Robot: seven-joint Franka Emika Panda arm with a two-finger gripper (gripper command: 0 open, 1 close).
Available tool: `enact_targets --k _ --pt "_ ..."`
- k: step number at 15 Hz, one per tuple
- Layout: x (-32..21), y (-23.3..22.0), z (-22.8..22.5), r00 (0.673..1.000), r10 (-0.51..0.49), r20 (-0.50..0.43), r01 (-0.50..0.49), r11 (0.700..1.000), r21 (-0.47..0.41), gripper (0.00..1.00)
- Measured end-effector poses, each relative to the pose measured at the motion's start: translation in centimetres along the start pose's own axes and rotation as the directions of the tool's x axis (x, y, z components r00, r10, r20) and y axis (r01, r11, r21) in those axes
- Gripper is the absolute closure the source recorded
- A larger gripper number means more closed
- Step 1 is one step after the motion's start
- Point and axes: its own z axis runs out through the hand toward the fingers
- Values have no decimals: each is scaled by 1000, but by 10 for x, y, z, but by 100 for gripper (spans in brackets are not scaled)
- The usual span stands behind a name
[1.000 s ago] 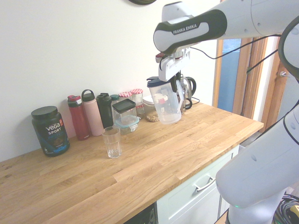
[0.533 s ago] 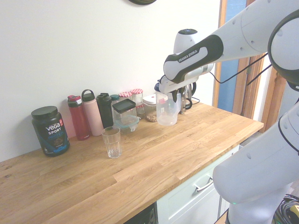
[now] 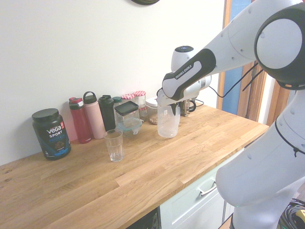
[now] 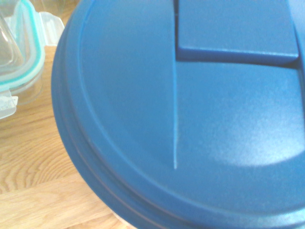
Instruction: Pour me some water
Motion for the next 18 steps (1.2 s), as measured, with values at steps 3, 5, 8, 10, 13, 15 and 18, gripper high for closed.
enact_targets --k 3,5,8,10,13,15,18 --pt "0 0 3 1000 -4 -3 4 1000 -12 100" --pt "2 4 7 1000 -8 -2 8 1000 -30 0" --pt "3 5 11 1000 -11 -4 11 999 -41 0" --pt "3 6 11 1000 -11 -4 10 999 -41 0" --pt "5 7 11 1000 -5 -5 5 999 -41 0" --pt "6 12 12 1000 -3 8 4 998 -59 0" --pt "-8 26 -6 981 -69 179 87 992 -93 0"
